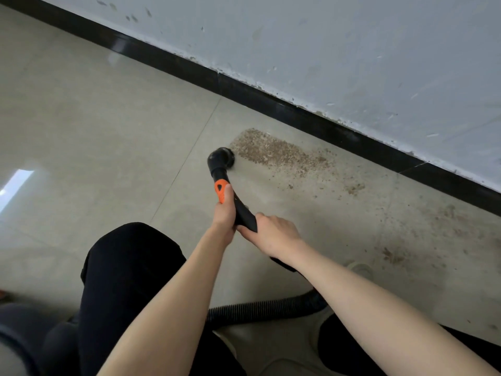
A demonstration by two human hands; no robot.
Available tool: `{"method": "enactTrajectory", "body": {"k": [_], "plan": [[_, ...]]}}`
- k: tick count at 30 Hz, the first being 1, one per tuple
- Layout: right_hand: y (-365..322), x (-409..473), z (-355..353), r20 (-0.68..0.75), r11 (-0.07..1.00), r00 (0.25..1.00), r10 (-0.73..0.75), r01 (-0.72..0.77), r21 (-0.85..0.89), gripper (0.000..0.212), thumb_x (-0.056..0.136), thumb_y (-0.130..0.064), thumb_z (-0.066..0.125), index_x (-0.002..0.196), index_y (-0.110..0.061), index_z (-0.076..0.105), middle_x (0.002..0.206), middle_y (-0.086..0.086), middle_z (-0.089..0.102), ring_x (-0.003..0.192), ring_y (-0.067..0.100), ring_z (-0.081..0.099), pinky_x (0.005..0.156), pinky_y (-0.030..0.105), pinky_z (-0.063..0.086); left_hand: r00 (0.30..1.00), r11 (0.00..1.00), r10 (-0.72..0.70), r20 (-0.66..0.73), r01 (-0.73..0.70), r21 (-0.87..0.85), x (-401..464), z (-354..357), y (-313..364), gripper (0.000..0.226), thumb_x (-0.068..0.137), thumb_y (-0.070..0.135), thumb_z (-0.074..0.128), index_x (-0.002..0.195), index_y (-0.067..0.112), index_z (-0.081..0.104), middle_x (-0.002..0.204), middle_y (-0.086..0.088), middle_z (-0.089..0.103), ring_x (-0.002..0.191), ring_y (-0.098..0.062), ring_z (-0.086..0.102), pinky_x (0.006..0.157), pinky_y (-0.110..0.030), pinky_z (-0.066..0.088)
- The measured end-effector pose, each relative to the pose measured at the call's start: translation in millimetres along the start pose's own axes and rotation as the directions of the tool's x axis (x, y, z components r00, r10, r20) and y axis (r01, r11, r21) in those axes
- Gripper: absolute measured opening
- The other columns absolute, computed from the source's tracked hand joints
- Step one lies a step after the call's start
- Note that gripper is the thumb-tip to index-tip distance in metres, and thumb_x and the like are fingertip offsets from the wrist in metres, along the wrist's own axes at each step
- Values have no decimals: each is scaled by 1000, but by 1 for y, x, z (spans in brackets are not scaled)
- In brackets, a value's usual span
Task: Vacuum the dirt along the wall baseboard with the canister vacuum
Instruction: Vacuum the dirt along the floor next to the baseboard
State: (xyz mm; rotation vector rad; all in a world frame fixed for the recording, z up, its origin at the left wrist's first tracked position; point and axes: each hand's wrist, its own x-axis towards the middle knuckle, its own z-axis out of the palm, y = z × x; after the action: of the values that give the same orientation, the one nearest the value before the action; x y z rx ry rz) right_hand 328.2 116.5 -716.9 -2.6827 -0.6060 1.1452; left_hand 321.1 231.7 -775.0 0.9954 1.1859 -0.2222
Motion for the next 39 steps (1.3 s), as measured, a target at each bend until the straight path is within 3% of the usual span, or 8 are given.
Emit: {"method": "enactTrajectory", "body": {"k": [4,8,14,19,26,34,39], "plan": [[-17,27,-16,10,999,1000,-29,29,14,47,94,-64,38,93,-16,42,101,8,65,88,30,61,65,34,35,1000,1000,-3,-12,3,-24,18,-8,31,47,91,55,45,92,9,51,80,-6,59,72,-19,60,63,-30,49],[-12,29,-15,16,999,1000,-1,1,41,48,94,-64,36,94,-16,44,87,4,57,76,27,53,64,35,37,1000,1000,-8,8,8,22,22,-5,32,47,90,54,47,97,8,51,87,-7,59,78,-21,61,66,-31,50],[13,4,4,-19,988,997,70,-67,142,49,94,-65,37,94,-17,47,76,-1,56,67,25,55,56,33,37,998,993,-14,54,7,121,8,18,9,42,92,52,45,84,12,49,76,-7,59,69,-20,61,61,-30,50],[35,-22,21,-38,971,987,157,-147,188,49,92,-66,37,92,-18,46,70,-4,52,65,23,54,54,32,37,995,981,-19,101,-1,196,-9,36,-17,42,93,50,44,83,10,52,69,-7,61,64,-19,61,57,-28,48],[56,-46,30,-60,941,968,245,-223,256,52,92,-67,38,96,-17,50,80,1,63,79,27,66,62,34,44,986,967,-29,166,-15,256,-27,58,-36,40,95,47,45,83,9,52,73,-9,59,65,-21,59,60,-29,49],[66,-59,35,-54,924,956,287,-262,280,46,92,-65,40,91,-19,46,76,-1,56,84,29,65,60,33,38,982,937,-45,186,-23,349,-34,68,-49,42,93,50,45,87,8,53,90,-17,60,81,-28,60,82,-41,53],[63,-63,35,-30,911,952,303,-281,301,45,92,-65,39,90,-21,46,71,-5,54,78,26,66,57,31,37,979,939,-49,198,-22,343,-37,67,-49,43,94,49,45,89,7,53,85,-14,60,72,-24,59,72,-35,51]]}}
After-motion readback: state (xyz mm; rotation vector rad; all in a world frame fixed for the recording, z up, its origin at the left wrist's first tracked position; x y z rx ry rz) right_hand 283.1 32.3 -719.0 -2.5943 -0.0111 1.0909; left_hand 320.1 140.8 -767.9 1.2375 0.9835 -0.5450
